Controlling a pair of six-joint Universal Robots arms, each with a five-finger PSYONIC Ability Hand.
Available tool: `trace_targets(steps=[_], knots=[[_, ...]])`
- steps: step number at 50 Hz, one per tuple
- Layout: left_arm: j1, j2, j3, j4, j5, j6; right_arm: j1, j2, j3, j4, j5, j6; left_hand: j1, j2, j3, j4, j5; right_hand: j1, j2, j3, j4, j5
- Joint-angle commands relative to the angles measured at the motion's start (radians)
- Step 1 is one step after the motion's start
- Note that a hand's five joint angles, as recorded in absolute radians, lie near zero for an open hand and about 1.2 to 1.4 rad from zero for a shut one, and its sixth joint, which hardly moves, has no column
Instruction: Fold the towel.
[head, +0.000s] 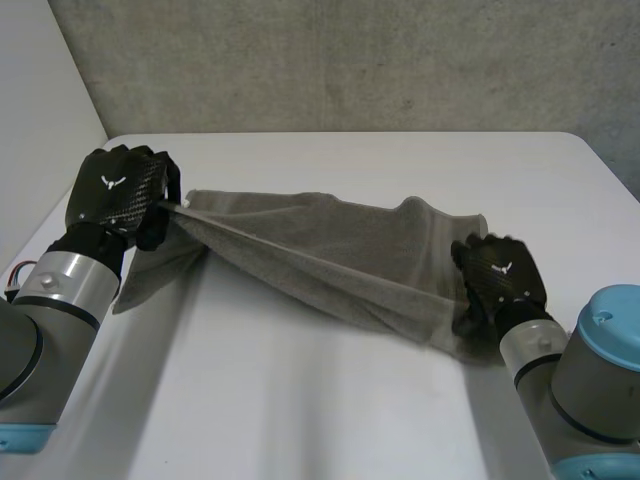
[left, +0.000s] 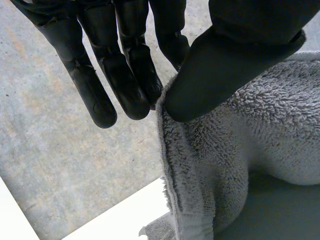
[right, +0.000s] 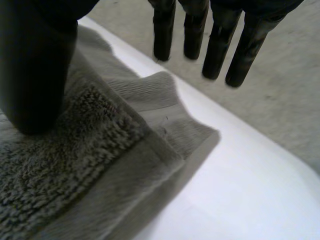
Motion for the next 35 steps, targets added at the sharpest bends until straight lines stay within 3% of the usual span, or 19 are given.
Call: trace_targets(steps=[1, 2, 4, 10, 15, 21, 29, 35], knots=[[-0.001, -0.001, -0.011, 0.0, 0.006, 0.002, -0.036, -0.005, 0.034, 0.021, -0.088, 0.004, 0.208, 0.178, 0.178, 0.178, 0.184, 0.486, 0.495, 0.489, 0.492, 0.475], [-0.001, -0.001, -0.012, 0.0, 0.006, 0.002, -0.036, -0.005, 0.035, 0.021, -0.089, 0.004, 0.208, 0.178, 0.178, 0.178, 0.184, 0.488, 0.497, 0.491, 0.494, 0.477], [0.001, -0.001, -0.012, 0.0, 0.006, 0.002, -0.069, -0.017, 0.05, 0.023, -0.139, 0.004, 0.208, 0.178, 0.178, 0.178, 0.184, 0.97, 0.978, 0.972, 0.976, 0.958], [0.005, -0.009, -0.025, 0.005, 0.012, 0.008, -0.119, -0.062, 0.081, 0.03, -0.221, 0.004, 0.208, 0.178, 0.178, 0.178, 0.184, 0.972, 0.98, 0.974, 0.978, 0.96], [0.005, -0.039, -0.036, 0.014, 0.014, 0.015, -0.221, -0.189, 0.116, 0.068, -0.326, 0.004, 0.208, 0.178, 0.178, 0.178, 0.184, 0.972, 0.98, 0.974, 0.978, 0.96], [0.005, -0.142, -0.031, 0.019, 0.014, 0.02, -0.28, -0.221, 0.117, 0.079, -0.383, 0.005, 0.208, 0.178, 0.178, 0.178, 0.184, 0.972, 0.98, 0.974, 0.978, 0.96], [0.005, -0.234, -0.024, 0.017, 0.014, 0.032, -0.314, -0.217, 0.117, 0.079, -0.423, 0.004, -0.058, -0.089, -0.089, -0.089, -0.083, 0.972, 0.98, 0.974, 0.978, 0.96], [0.005, -0.271, -0.024, 0.014, 0.014, 0.113, -0.315, -0.212, 0.114, 0.079, -0.434, 0.002, -0.234, -0.265, -0.264, -0.265, -0.258, 0.972, 0.98, 0.974, 0.978, 0.96]])
